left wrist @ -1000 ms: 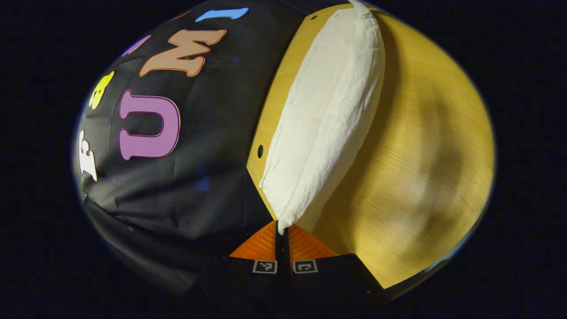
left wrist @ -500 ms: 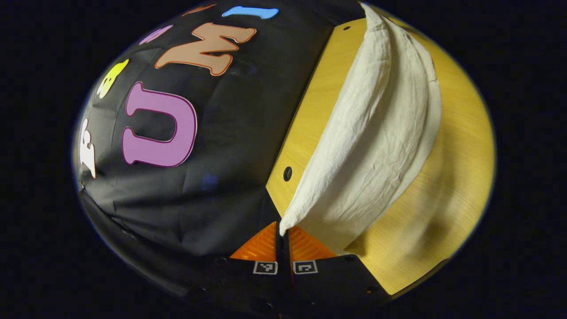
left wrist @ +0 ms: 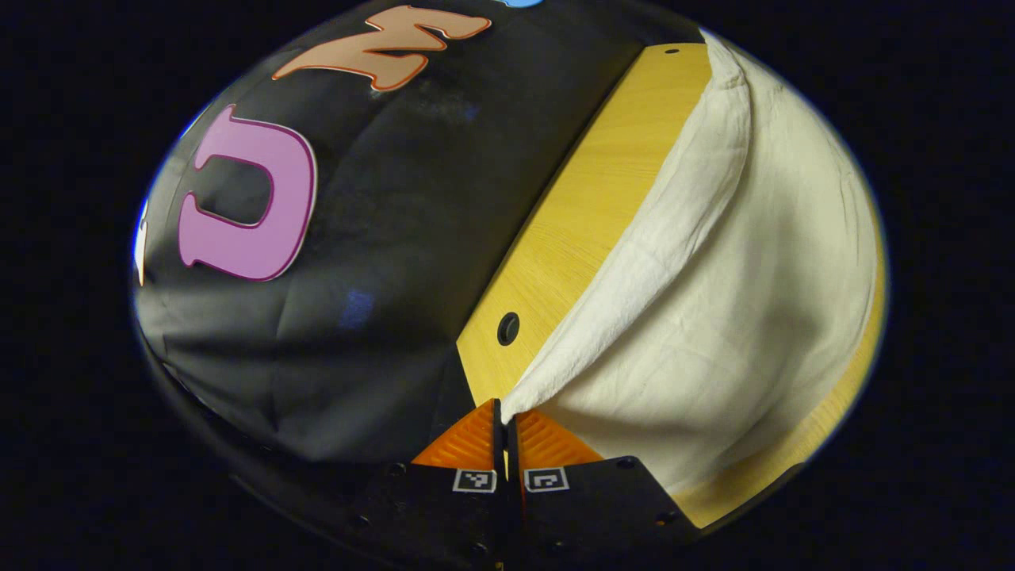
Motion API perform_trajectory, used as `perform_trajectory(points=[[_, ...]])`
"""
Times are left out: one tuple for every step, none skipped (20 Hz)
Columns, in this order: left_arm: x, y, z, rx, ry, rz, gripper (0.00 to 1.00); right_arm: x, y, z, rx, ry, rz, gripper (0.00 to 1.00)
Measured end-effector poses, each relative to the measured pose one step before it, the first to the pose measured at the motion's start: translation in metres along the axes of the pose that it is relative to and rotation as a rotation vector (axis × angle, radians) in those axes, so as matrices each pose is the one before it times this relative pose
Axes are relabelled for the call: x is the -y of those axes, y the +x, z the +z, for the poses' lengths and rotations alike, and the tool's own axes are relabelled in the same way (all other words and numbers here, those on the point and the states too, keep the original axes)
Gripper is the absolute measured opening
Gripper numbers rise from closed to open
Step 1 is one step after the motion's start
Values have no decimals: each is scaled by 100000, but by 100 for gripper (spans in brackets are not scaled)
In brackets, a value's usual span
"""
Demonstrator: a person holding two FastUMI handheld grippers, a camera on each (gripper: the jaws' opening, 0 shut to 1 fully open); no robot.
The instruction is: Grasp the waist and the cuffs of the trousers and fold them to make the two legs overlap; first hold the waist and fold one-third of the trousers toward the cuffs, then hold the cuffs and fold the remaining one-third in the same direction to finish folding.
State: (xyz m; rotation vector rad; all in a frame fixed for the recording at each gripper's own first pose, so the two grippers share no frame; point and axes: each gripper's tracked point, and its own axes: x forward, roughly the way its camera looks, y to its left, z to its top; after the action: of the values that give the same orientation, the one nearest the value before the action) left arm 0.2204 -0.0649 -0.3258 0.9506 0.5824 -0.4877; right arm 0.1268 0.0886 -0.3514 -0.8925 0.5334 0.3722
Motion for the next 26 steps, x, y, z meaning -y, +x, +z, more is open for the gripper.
perform_trajectory(points=[[583, 743, -43, -557, 585, -606, 0, -928, 829, -210, -1852, -118, 756, 13], [594, 933, 49, -181, 245, -750, 0, -780, 837, -120, -1556, 51, 423, 13], [465, 787, -73, 137, -37, -824, 0, -781, 654, -312, -1586, 36, 664, 13], [356, 652, 46, 252, -181, -336, 0, -728, 613, -245, -1612, 156, 735, 13], [588, 391, 48, 437, -430, -891, 0, -337, 715, -138, -1175, 270, 234, 13], [741, 226, 165, 634, -1130, -2095, 0, -161, 240, -37, -795, 877, -292, 10], [336, 37, 152, 1303, -1976, -1142, 2, -122, 316, -94, -479, 2001, -342, 15], [88, 104, 166, 1526, -1939, -376, 18, -72, -101, -21, -478, 2762, 171, 13], [-109, -696, 423, 949, -1483, 701, 45, 278, -303, 156, 64, 3170, -407, 15], [-494, -155, -372, 828, -1493, 2102, 71, 541, -502, 415, 1488, 3596, -722, 36], [-471, -966, 911, 659, -2807, 2062, 98, 576, -929, 468, 1642, 4362, -595, 57], [-450, -866, 443, 1176, -3801, 1886, 95, 519, -212, 74, 845, 5312, -86, 77], [-109, -1060, 542, 1183, -5025, 1323, 95, 598, -770, -275, -281, 5038, -447, 98], [8, -1106, 521, 1071, -6195, 732, 95, 321, -855, -111, -284, 6368, 523, 98], [374, -1013, 623, 1776, -6918, -317, 95, 335, -781, -329, -139, 7172, 885, 98], [448, -1072, 768, 1774, -6761, -181, 100, 366, -867, -123, -273, 7129, 830, 98], [376, -902, 501, 1519, -6500, -1015, 95, 379, -646, -701, -655, 7072, 946, 98], [626, -1210, 611, 1802, -5806, -880, 95, 575, -691, -704, -1434, 6269, 625, 100], [766, -1182, 585, 1478, -4880, -1160, 95, 613, -554, -757, -1458, 5988, 468, 98], [499, -647, 667, 1485, -4119, -1219, 95, 489, -452, -759, -1601, 5451, 256, 100], [831, -901, 198, 1082, -3563, -1153, 95, 737, -470, -816, -1903, 4970, -319, 98], [678, -862, 400, 1184, -3245, -917, 96, 782, -241, -732, -1748, 5167, -242, 100], [751, -1220, 372, 1744, -2975, -564, 96, 845, -150, -799, -1672, 5421, -308, 100], [627, -931, 363, 1057, -1780, -559, 96, 899, -87, -527, -1546, 5705, -645, 100], [492, -1015, 444, 1068, -1011, -273, 96, 697, 191, -521, -1454, 6096, -575, 98], [358, -749, 461, 796, -258, -88, 96, 683, 142, -324, -1355, 6455, -601, 100]])
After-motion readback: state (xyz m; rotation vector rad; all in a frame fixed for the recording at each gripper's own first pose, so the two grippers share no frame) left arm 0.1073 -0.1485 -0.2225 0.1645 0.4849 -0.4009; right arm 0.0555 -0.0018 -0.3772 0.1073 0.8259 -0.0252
